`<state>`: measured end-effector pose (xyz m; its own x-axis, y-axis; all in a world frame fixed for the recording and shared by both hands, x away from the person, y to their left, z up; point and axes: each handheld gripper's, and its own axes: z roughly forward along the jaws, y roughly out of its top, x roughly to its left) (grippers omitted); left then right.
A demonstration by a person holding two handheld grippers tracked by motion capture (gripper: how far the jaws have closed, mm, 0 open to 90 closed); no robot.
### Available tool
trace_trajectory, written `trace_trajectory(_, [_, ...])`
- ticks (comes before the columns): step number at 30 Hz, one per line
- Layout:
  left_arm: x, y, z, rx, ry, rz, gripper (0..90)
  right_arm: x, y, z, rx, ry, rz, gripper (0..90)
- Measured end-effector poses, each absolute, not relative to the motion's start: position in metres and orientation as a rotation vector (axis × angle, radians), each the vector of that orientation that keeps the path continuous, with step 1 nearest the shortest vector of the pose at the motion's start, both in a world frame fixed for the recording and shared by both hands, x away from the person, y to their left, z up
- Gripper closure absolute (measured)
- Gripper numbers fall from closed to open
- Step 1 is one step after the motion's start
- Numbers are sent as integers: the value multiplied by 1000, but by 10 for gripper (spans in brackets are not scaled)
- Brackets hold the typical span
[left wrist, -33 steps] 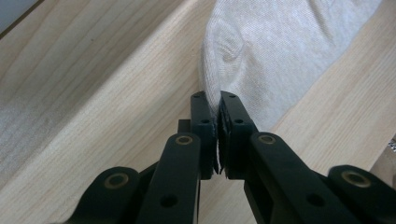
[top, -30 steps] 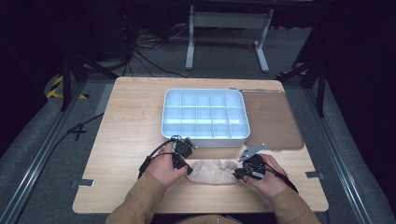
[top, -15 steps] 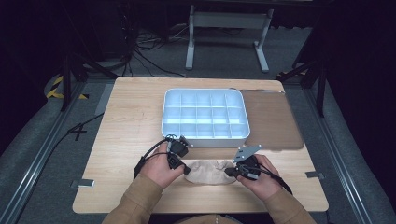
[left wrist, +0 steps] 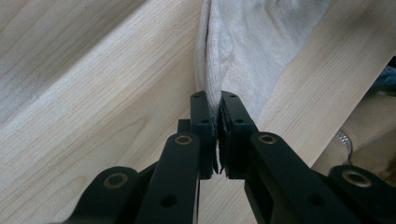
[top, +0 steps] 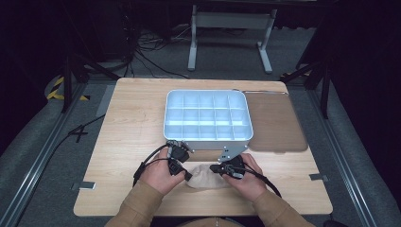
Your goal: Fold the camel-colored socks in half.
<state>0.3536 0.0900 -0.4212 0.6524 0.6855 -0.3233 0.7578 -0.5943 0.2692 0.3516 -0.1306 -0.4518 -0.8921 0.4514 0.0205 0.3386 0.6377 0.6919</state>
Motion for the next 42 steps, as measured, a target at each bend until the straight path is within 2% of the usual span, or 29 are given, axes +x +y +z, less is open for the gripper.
trace_trajectory(7, [352, 91, -420, 2483, 1129, -270, 857, 357, -125, -468, 669, 2706, 1050, 898])
trace_trajectory(17, [355, 90, -414, 2467, 1121, -277, 856, 335, -131, -455, 618, 2720, 1069, 897])
trace_trajectory(22, [357, 88, -413, 2469, 1125, -284, 856, 330, -130, -463, 617, 2747, 990, 898])
trace_trajectory(42, [352, 71, -391, 2409, 1000, -270, 851, 324, -138, -470, 606, 2714, 1088, 893])
